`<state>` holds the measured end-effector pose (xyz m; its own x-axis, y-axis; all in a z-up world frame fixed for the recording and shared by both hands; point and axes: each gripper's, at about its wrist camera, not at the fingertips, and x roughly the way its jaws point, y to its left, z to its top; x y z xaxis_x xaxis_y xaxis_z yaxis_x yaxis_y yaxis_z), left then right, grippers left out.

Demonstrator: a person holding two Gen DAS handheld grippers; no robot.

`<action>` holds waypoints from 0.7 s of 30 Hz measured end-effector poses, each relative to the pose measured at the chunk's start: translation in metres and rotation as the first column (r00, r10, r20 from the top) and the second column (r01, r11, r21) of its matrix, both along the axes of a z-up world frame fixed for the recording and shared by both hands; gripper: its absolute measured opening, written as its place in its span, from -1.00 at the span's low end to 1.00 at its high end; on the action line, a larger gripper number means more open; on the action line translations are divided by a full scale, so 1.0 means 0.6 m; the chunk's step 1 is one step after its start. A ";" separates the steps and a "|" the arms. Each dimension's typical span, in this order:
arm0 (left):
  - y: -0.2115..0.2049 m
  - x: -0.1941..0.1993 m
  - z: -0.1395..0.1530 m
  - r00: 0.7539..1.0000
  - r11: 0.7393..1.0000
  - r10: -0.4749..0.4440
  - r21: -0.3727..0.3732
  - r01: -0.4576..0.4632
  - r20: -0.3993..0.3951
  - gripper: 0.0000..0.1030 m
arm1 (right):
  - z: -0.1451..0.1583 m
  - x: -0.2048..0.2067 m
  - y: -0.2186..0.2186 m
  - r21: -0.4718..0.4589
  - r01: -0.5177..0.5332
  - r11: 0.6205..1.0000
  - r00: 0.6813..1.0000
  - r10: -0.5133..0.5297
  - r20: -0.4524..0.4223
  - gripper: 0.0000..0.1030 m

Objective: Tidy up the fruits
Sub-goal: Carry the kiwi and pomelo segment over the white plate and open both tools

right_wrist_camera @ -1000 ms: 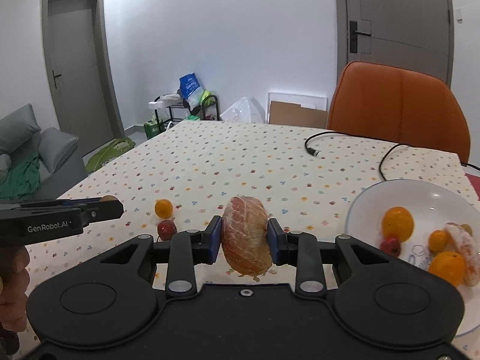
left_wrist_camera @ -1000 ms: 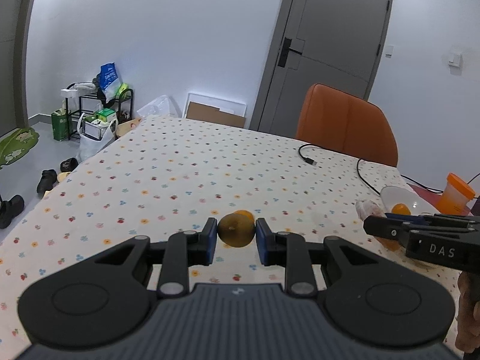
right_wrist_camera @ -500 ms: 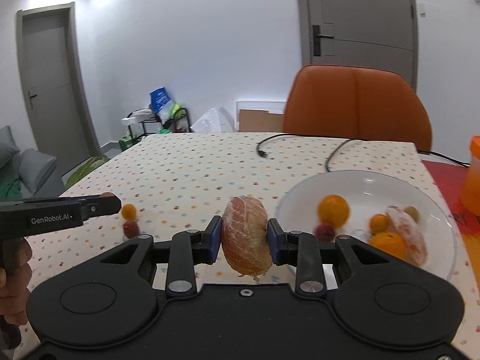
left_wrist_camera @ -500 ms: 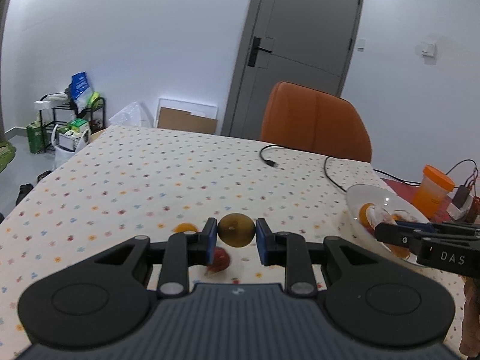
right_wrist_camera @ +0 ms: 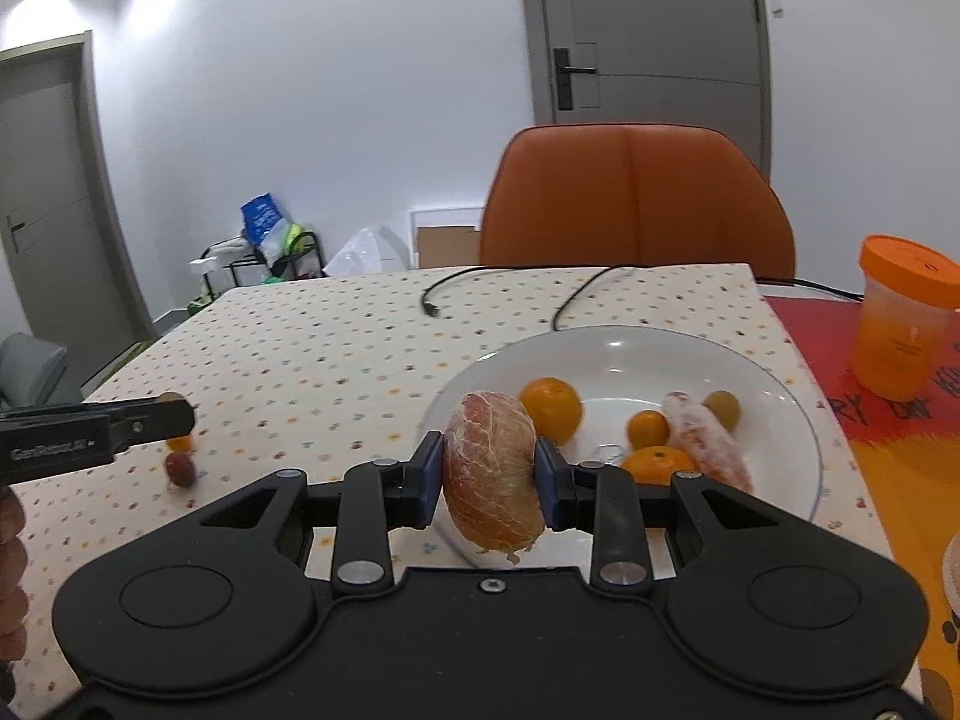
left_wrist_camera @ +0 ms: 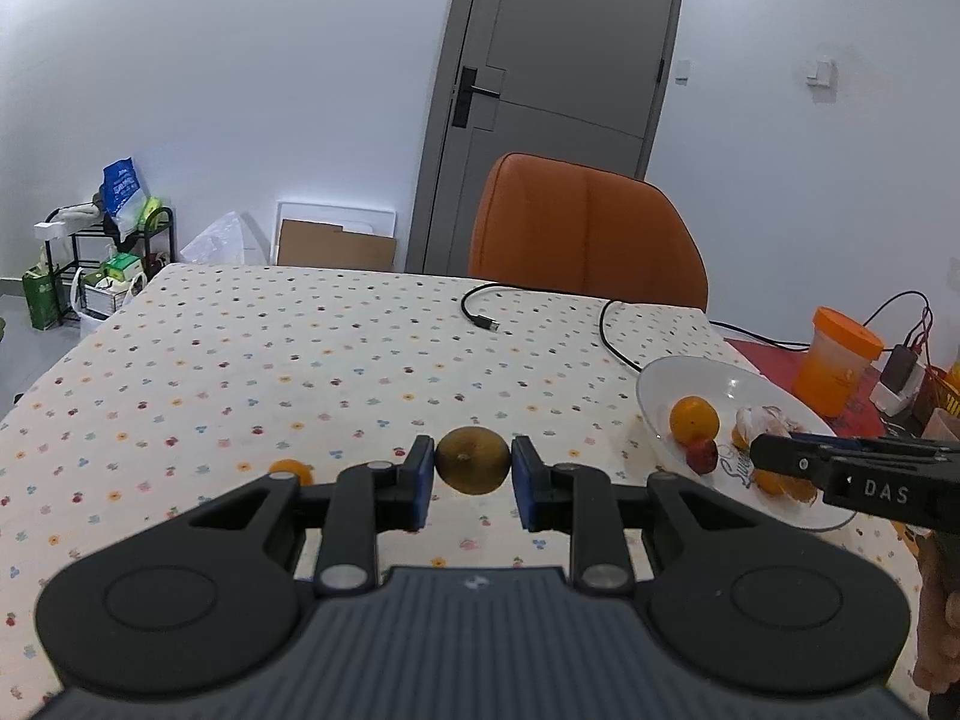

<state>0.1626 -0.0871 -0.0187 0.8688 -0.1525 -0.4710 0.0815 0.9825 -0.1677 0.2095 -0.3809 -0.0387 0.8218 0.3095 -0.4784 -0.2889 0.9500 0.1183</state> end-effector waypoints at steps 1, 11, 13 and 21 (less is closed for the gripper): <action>-0.001 0.001 0.000 1.000 1.000 -0.002 0.001 0.002 -0.001 -0.49 | -0.002 0.004 -0.004 0.004 0.007 1.000 1.000 -0.007 -0.002 -0.42; -0.018 0.019 -0.005 1.000 1.000 -0.017 0.015 0.017 -0.007 -0.49 | -0.001 0.035 -0.025 0.017 0.046 0.999 0.999 -0.046 0.013 -0.41; -0.024 0.022 -0.004 1.000 1.000 -0.024 0.020 0.025 -0.006 -0.49 | -0.001 0.042 -0.027 0.017 0.058 0.998 0.998 -0.058 0.004 -0.32; -0.059 0.032 0.001 0.997 0.997 -0.073 0.033 0.073 -0.001 -0.49 | 0.002 0.021 -0.060 0.062 0.091 0.994 0.996 -0.092 0.013 -0.07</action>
